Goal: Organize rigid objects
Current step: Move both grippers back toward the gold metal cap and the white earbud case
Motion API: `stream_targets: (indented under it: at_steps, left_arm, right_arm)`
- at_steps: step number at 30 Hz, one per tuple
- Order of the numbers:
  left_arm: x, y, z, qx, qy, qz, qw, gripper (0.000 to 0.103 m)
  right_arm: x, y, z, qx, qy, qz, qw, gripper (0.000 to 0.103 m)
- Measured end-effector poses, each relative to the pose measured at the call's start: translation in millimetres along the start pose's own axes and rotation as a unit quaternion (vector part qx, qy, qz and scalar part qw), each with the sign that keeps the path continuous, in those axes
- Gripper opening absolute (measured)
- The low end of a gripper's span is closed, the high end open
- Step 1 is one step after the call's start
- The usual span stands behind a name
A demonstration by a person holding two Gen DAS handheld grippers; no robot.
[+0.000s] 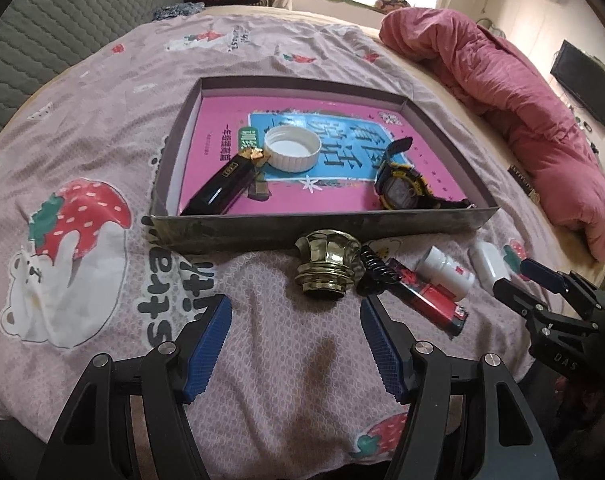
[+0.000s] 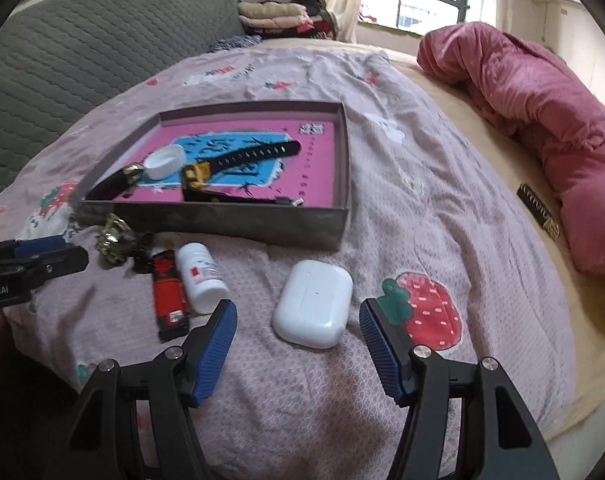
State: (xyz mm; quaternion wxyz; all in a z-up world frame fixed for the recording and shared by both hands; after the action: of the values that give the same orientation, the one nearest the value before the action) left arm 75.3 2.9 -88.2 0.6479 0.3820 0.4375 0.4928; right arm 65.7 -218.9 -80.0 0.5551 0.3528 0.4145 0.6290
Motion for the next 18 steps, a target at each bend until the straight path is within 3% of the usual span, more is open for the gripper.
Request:
stream_targets:
  at_steps: [18]
  left_arm:
    - [-1,-23,14,0.001,0.001,0.012,0.9999,0.068]
  right_arm:
    - [-7,-27,5,0.019,-0.014,-0.005,1.0,0.063]
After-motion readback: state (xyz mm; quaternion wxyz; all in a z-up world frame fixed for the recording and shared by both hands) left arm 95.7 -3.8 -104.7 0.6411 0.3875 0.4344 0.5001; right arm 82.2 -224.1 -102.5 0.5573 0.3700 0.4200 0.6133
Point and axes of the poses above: each gripper's, at about its wrist camera, not at the fingertips, and y roughly against the way its jaws point, x to its left, z to its top, the point moved 5 cm from there along -y, roughly the way its jaws point, and after that the axes turned 14 degrees about x, right-handed, at the moved point
